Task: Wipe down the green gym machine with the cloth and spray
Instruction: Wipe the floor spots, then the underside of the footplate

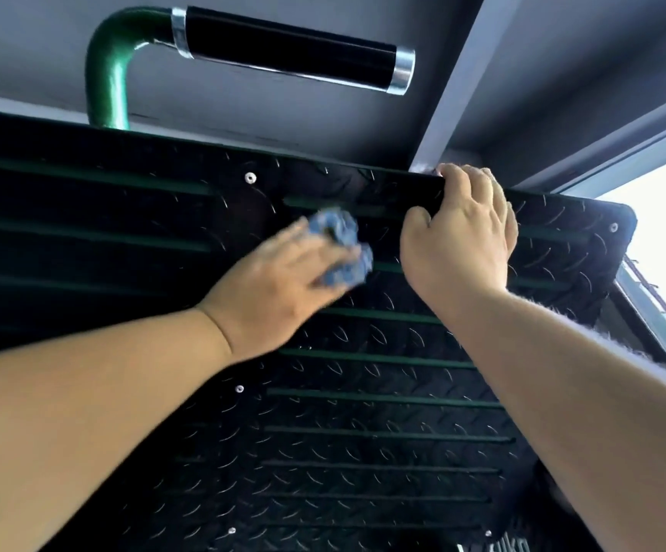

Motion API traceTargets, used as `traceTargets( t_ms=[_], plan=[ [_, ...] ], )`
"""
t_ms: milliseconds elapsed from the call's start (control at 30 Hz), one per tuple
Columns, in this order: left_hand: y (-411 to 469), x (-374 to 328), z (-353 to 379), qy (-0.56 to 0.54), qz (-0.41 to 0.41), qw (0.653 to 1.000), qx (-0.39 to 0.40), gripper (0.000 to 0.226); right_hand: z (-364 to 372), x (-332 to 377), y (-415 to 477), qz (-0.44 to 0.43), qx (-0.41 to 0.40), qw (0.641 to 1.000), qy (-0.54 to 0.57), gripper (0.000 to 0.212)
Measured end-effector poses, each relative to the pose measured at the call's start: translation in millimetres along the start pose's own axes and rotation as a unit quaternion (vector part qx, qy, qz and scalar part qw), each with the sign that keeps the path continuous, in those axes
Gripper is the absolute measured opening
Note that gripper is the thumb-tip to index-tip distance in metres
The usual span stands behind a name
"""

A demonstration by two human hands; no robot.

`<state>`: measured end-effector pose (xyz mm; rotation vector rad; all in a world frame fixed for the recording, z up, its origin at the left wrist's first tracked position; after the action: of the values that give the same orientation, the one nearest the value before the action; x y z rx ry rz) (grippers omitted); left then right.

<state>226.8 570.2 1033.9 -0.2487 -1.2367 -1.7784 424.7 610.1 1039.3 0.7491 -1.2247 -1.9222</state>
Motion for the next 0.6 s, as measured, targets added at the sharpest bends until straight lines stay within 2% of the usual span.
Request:
traceTargets(
  t_ms=[100, 167, 200, 300, 334, 367, 434, 500, 534, 600],
  plan=[
    [-28.7, -11.4, 4.1, -0.023, 0.112, 0.992, 0.06, 0.035, 1.5, 9.4, -1.8, -0.018, 0.022, 1.0, 0.005, 0.058],
    [-22.2, 2.0, -0.5, -0.003, 0.143, 0.988, 0.05, 0.034, 4.6, 17.6, -2.7, -0.03, 0.025, 0.999, 0.016, 0.057],
    [-9.3, 14.2, -6.1, 0.01, 0.115, 0.993, 0.023, 0.033, 6.5, 20.8, -2.7, -0.03, 0.02, 0.999, 0.026, 0.057],
    [37.6, 51.8, -27.7, 0.019, -0.059, 0.994, -0.086, 0.039, 11.9, 18.6, -4.4, -0.032, -0.004, 0.998, 0.045, 0.056],
    [41.2, 53.9, -30.6, 0.018, -0.08, 0.992, -0.095, 0.041, 13.8, 15.2, -7.1, -0.038, -0.007, 0.998, 0.043, 0.057],
    [34.4, 49.2, -27.7, 0.016, -0.063, 0.993, -0.098, 0.042, 14.6, 12.0, -9.7, -0.045, -0.007, 0.998, 0.039, 0.058],
    [-4.9, 28.8, -10.5, -0.003, 0.018, 0.998, -0.063, 0.04, 15.5, 8.6, -12.5, -0.057, -0.012, 0.998, 0.038, 0.059],
    [-52.2, 11.0, 2.0, -0.027, 0.088, 0.995, 0.028, 0.043, 15.6, 10.9, -12.6, -0.054, -0.021, 0.997, 0.044, 0.059],
    [-69.0, 7.3, 5.8, -0.027, 0.113, 0.991, 0.073, 0.043, 16.1, 13.2, -12.0, -0.049, -0.024, 0.997, 0.047, 0.059],
    [-78.0, 11.2, 8.1, -0.021, 0.148, 0.982, 0.113, 0.038, 16.7, 16.5, -11.3, -0.038, -0.029, 0.998, 0.05, 0.06]
  ],
)
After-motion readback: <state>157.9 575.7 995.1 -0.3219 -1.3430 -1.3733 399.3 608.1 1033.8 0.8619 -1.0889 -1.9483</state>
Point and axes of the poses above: each hand's wrist, its own y-axis towards the middle knuckle, its own z-axis out of the palm, x = y × z, the point moved 1 cm from there along y, towards the middle knuckle, and after that the axes turned 11 degrees about -z, right-handed, at the moved point
